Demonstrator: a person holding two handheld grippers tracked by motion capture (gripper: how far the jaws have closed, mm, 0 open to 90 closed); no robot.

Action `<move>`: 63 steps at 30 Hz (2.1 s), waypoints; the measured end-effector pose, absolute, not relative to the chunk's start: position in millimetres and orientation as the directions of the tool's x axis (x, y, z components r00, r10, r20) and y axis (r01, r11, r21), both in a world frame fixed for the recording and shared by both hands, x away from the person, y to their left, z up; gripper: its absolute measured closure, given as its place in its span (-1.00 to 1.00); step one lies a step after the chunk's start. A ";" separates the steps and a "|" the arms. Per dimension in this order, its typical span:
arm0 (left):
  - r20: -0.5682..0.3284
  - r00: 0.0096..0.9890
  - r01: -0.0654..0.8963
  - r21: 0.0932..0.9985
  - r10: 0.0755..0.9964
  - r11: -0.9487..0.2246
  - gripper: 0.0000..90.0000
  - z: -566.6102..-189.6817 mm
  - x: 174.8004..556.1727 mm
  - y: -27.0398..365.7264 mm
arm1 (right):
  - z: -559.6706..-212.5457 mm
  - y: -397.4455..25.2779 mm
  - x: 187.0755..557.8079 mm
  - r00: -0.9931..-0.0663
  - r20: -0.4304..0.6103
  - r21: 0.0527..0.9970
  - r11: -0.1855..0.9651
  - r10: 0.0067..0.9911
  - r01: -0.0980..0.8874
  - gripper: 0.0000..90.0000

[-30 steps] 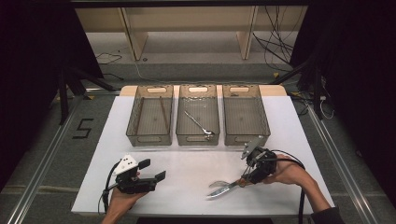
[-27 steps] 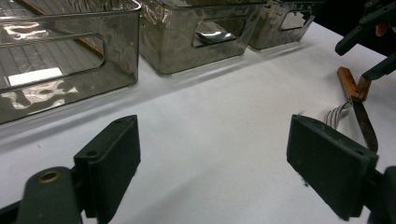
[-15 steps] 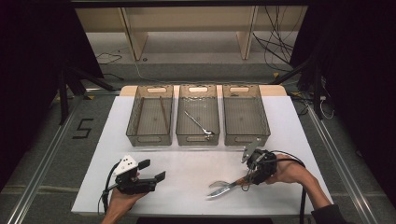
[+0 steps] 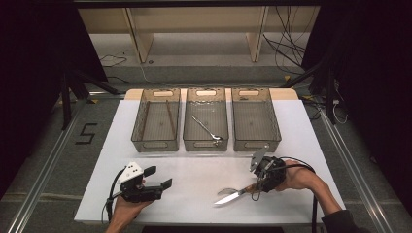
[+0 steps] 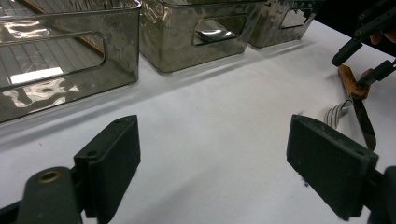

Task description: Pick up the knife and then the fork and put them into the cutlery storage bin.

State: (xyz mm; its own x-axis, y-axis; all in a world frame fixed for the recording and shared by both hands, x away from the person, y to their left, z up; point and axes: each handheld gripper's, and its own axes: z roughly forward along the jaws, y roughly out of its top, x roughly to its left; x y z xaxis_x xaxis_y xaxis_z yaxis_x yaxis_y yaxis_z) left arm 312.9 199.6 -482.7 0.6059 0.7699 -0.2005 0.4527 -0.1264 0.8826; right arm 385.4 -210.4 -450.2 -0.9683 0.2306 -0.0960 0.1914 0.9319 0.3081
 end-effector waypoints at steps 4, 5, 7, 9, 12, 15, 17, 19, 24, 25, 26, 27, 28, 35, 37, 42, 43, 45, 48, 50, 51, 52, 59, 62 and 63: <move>-0.202 0.605 0.455 0.882 0.771 -0.126 -0.61 -482.9 313.0 199.3 | -450.3 -209.9 384.6 -0.972 -0.105 0.309 0.936 0.213 0.172 0.18; -0.201 0.604 0.455 0.882 0.771 -0.126 -0.61 -483.0 312.9 199.2 | -450.0 -209.6 383.8 -0.974 -0.101 0.304 0.939 0.202 0.163 0.22; -0.201 0.605 0.454 0.882 0.771 -0.127 -0.61 -483.0 313.0 199.1 | -450.1 -209.0 384.5 -0.978 -0.100 0.300 0.942 0.185 0.148 0.25; -0.197 0.607 0.453 0.882 0.769 -0.132 -0.61 -483.0 313.1 199.2 | -449.5 -207.8 385.4 -0.980 -0.092 0.291 0.946 0.177 0.143 0.26; -0.197 0.607 0.454 0.881 0.770 -0.132 -0.61 -483.0 313.1 199.0 | -449.0 -206.4 386.9 -0.984 -0.101 0.277 0.954 0.149 0.116 0.26; -0.198 0.606 0.455 0.881 0.770 -0.132 -0.61 -483.1 313.3 198.9 | -448.8 -205.7 385.2 -0.982 -0.108 0.276 0.953 0.155 0.120 0.29; -0.199 0.606 0.456 0.880 0.770 -0.131 -0.61 -483.0 313.0 198.5 | -449.1 -205.4 384.9 -0.980 -0.117 0.282 0.952 0.158 0.120 0.33; -0.200 0.606 0.456 0.880 0.770 -0.131 -0.61 -482.9 312.9 198.4 | -448.7 -204.7 385.2 -0.980 -0.115 0.280 0.952 0.165 0.128 0.35; -0.203 0.604 0.457 0.881 0.771 -0.127 -0.61 -483.2 313.3 198.9 | -449.5 -201.6 383.4 -0.988 -0.100 0.280 0.956 0.120 0.088 0.37; -0.203 0.604 0.457 0.880 0.770 -0.127 -0.61 -483.2 313.4 199.0 | -449.5 -200.9 383.5 -0.988 -0.100 0.277 0.957 0.116 0.085 0.37; -0.203 0.605 0.459 0.879 0.770 -0.128 -0.61 -483.1 313.4 199.1 | -448.7 -199.8 383.3 -0.988 -0.099 0.265 0.960 0.119 0.089 0.36; -0.203 0.605 0.458 0.879 0.770 -0.128 -0.61 -483.1 313.4 199.0 | -448.6 -199.0 383.3 -0.988 -0.099 0.262 0.961 0.116 0.087 0.35; -0.204 0.605 0.457 0.880 0.770 -0.127 -0.61 -483.2 313.4 198.7 | -448.4 -198.4 384.1 -0.989 -0.103 0.257 0.963 0.109 0.079 0.34; -0.208 0.604 0.461 0.879 0.769 -0.125 -0.61 -483.2 313.3 198.4 | -449.0 -197.5 386.1 -0.993 -0.099 0.254 0.966 0.070 0.043 0.34; -0.207 0.605 0.461 0.878 0.769 -0.126 -0.61 -483.1 313.4 198.7 | -448.2 -196.3 386.8 -0.994 -0.094 0.236 0.971 0.063 0.039 0.34; -0.208 0.605 0.462 0.878 0.768 -0.126 -0.61 -483.0 313.4 198.9 | -448.0 -195.6 389.4 -0.996 -0.066 0.226 0.973 0.061 0.044 0.38; -0.209 0.605 0.462 0.878 0.768 -0.125 -0.61 -483.0 313.4 198.9 | -448.1 -195.5 389.3 -0.997 -0.059 0.226 0.973 0.058 0.043 0.37; -0.210 0.604 0.463 0.878 0.769 -0.124 -0.61 -483.1 313.6 199.1 | -449.5 -194.3 388.0 -0.998 -0.041 0.217 0.975 0.052 0.042 0.35; -0.212 0.602 0.463 0.878 0.770 -0.121 -0.61 -483.0 313.5 199.2 | -451.8 -192.5 386.5 -0.999 -0.042 0.190 0.982 0.031 0.023 0.32; -0.209 0.602 0.462 0.878 0.770 -0.123 -0.61 -483.0 313.9 199.6 | -452.2 -192.4 386.3 -0.998 -0.048 0.204 0.979 0.027 0.017 0.33; -0.211 0.602 0.464 0.877 0.770 -0.122 -0.61 -483.1 314.1 199.6 | -451.8 -192.2 385.6 -0.998 -0.053 0.199 0.980 0.025 0.014 0.34; -0.215 0.600 0.466 0.877 0.770 -0.119 -0.61 -483.2 314.0 199.2 | -451.9 -192.3 385.4 -0.999 -0.050 0.202 0.979 0.018 0.007 0.35; -0.216 0.601 0.467 0.876 0.770 -0.119 -0.61 -483.3 314.1 198.4 | -451.4 -185.9 380.9 -0.996 -0.081 0.184 0.981 -0.042 -0.056 0.40; -0.216 0.601 0.467 0.877 0.769 -0.118 -0.61 -483.2 314.0 198.6 | -451.1 -184.8 381.5 -0.996 -0.074 0.176 0.983 -0.040 -0.053 0.40; -0.217 0.601 0.467 0.877 0.769 -0.117 -0.61 -483.2 314.0 198.6 | -450.9 -184.7 381.3 -0.996 -0.078 0.172 0.984 -0.039 -0.052 0.37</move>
State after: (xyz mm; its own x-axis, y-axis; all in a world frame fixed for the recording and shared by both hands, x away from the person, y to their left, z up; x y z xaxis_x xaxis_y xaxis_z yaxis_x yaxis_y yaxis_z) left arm 314.0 198.6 -483.2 0.6007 0.7695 -0.2169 0.4669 -0.1174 0.8765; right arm 381.3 -184.7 -450.9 -0.9962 -0.0386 -0.0778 -0.0515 0.9838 0.1717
